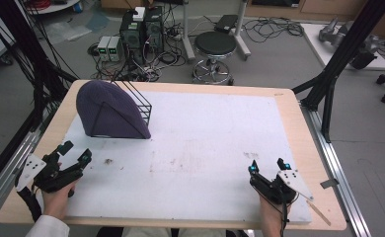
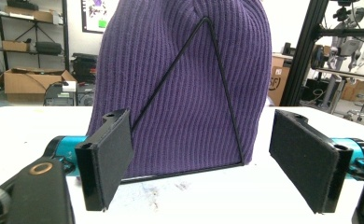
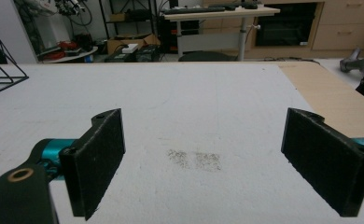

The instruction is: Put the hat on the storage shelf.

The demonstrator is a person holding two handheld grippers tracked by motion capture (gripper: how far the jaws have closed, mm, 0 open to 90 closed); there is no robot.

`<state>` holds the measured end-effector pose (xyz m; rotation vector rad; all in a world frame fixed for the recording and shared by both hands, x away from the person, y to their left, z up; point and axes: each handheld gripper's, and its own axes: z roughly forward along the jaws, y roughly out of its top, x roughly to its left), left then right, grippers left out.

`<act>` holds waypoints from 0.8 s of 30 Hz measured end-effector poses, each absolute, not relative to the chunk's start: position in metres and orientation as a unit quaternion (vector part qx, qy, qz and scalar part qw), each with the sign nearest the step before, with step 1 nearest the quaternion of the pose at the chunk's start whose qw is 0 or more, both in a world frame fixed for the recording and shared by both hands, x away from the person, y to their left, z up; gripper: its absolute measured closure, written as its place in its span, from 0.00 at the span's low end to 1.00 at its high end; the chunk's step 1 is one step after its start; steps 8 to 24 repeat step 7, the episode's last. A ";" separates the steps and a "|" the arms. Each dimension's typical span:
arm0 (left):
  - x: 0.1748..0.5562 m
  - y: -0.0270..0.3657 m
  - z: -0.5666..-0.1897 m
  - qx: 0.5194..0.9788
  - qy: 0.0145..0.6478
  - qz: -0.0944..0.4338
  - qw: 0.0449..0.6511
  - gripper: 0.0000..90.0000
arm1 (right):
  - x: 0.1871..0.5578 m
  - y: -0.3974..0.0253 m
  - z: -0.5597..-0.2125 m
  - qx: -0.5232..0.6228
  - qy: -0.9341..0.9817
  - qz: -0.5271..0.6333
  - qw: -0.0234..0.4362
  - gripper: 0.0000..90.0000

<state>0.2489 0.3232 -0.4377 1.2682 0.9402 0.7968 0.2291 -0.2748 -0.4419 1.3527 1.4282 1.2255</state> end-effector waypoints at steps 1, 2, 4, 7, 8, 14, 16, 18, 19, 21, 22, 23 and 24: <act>0.249 0.323 -0.438 0.555 0.412 0.348 0.634 0.24 | 0.229 -0.275 -0.442 0.536 0.565 0.484 0.399 0.14; 0.249 0.323 -0.438 0.555 0.412 0.347 0.634 0.24 | 0.229 -0.275 -0.442 0.535 0.566 0.484 0.399 0.14; 0.249 0.323 -0.438 0.555 0.412 0.347 0.634 0.24 | 0.229 -0.275 -0.442 0.535 0.566 0.484 0.399 0.14; 0.249 0.324 -0.438 0.555 0.412 0.347 0.634 0.24 | 0.229 -0.275 -0.442 0.536 0.566 0.484 0.398 0.14; 0.249 0.324 -0.438 0.555 0.412 0.347 0.634 0.24 | 0.229 -0.275 -0.442 0.536 0.566 0.484 0.398 0.14; 0.249 0.324 -0.438 0.555 0.412 0.347 0.634 0.24 | 0.229 -0.275 -0.442 0.536 0.566 0.484 0.398 0.14; 0.249 0.324 -0.438 0.555 0.412 0.347 0.634 0.24 | 0.229 -0.275 -0.442 0.536 0.566 0.484 0.398 0.14; 0.249 0.324 -0.438 0.555 0.412 0.347 0.634 0.24 | 0.229 -0.275 -0.442 0.536 0.566 0.484 0.398 0.14; 0.249 0.324 -0.438 0.555 0.412 0.347 0.634 0.24 | 0.229 -0.275 -0.442 0.536 0.566 0.484 0.398 0.14; 0.249 0.324 -0.438 0.555 0.412 0.347 0.634 0.24 | 0.229 -0.275 -0.442 0.536 0.566 0.484 0.398 0.14; 0.249 0.324 -0.438 0.555 0.412 0.347 0.634 0.24 | 0.229 -0.275 -0.442 0.536 0.566 0.484 0.398 0.14; 0.249 0.324 -0.438 0.555 0.412 0.347 0.634 0.24 | 0.229 -0.275 -0.442 0.536 0.566 0.484 0.398 0.14; 0.249 0.324 -0.438 0.555 0.412 0.347 0.634 0.24 | 0.229 -0.275 -0.442 0.536 0.566 0.484 0.398 0.14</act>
